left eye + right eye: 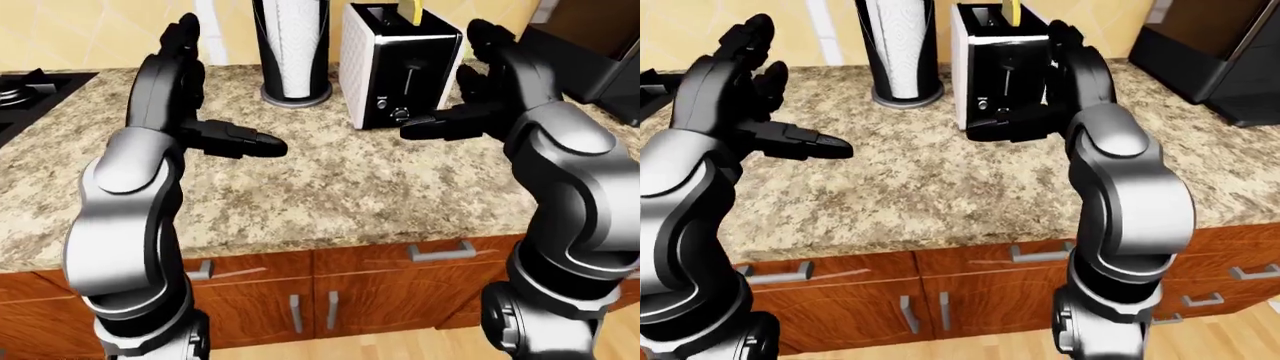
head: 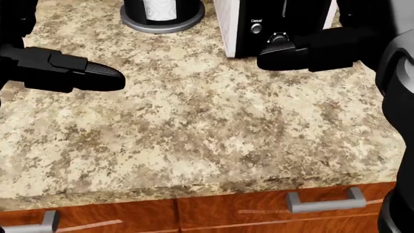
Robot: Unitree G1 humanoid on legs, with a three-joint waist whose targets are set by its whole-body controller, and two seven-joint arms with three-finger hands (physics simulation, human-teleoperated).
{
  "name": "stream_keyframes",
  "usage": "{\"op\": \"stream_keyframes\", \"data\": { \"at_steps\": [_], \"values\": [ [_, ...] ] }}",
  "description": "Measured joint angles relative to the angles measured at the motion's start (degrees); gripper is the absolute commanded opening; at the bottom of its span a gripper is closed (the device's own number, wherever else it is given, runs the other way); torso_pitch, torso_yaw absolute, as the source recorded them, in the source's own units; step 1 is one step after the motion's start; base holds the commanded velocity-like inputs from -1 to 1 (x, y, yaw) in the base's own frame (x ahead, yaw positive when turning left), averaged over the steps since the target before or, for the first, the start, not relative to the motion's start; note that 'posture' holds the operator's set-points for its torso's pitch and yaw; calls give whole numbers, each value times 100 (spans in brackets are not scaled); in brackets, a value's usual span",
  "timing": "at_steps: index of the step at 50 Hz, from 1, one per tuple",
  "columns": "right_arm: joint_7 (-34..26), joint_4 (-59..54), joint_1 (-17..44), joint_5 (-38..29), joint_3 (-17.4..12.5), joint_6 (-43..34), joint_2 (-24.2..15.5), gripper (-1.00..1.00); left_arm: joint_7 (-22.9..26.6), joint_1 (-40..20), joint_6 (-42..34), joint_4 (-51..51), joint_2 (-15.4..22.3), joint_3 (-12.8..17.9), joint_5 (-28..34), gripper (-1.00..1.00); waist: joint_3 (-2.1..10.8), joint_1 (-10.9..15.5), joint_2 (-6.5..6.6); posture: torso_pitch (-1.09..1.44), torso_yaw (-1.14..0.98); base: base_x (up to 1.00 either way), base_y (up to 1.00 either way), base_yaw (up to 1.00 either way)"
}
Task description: Push down the lever of the toaster to turn it on.
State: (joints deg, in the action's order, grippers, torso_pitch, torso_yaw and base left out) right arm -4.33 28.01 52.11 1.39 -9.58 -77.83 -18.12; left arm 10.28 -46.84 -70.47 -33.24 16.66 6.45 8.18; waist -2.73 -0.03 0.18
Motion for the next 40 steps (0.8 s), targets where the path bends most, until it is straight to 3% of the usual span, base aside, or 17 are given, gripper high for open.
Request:
{"op": "stream_keyframes", "data": {
  "at_steps": [4,9,13,15,17,19,24,26,28,31,33,40],
  "values": [
    [-41,35,23,59,171,-95,21,100,-2,-20,-165,1,18,-33,98,100,31,14,61,0,0,10,0,0],
    [-100,157,10,63,194,-21,38,100,38,-144,-306,-293,96,59,187,100,62,65,-9,0,0,10,0,0],
    [-150,163,4,42,189,-99,-10,100,63,-173,-391,-362,102,61,221,100,13,86,-111,0,0,13,0,0],
    [-157,201,-43,5,139,-192,-38,100,86,-188,-448,-315,68,-22,202,100,-40,36,-55,0,0,15,0,0],
    [-156,278,-85,-44,92,-329,-70,100,122,-224,-500,-269,41,-129,167,100,-115,5,-191,0,0,14,0,0],
    [-165,406,-69,-86,69,-432,-109,100,158,-242,-522,-299,24,-165,139,100,-82,-14,-271,0,0,14,0,0],
    [-232,652,-47,-111,76,-417,-118,100,200,-238,-663,-593,98,-110,220,100,-91,7,-42,0,0,15,0,0],
    [-240,597,-47,-126,75,-403,-100,100,222,-290,-680,-596,122,-77,244,100,-87,-26,126,0,0,16,0,0],
    [-255,500,-41,-134,88,-364,-95,100,243,-332,-701,-571,139,-44,254,100,-35,-54,382,0,0,23,0,0],
    [-302,448,-178,-104,141,-357,-26,100,226,-221,-724,-538,122,42,286,100,-101,26,341,0,0,23,0,0],
    [-342,442,-152,-67,154,-447,-41,100,194,-248,-759,-439,113,65,304,100,-77,30,323,0,0,23,0,0],
    [-344,778,-73,-104,53,-467,-117,100,217,-287,-678,-554,134,33,258,100,-17,63,-31,0,0,23,0,0]
  ]
}}
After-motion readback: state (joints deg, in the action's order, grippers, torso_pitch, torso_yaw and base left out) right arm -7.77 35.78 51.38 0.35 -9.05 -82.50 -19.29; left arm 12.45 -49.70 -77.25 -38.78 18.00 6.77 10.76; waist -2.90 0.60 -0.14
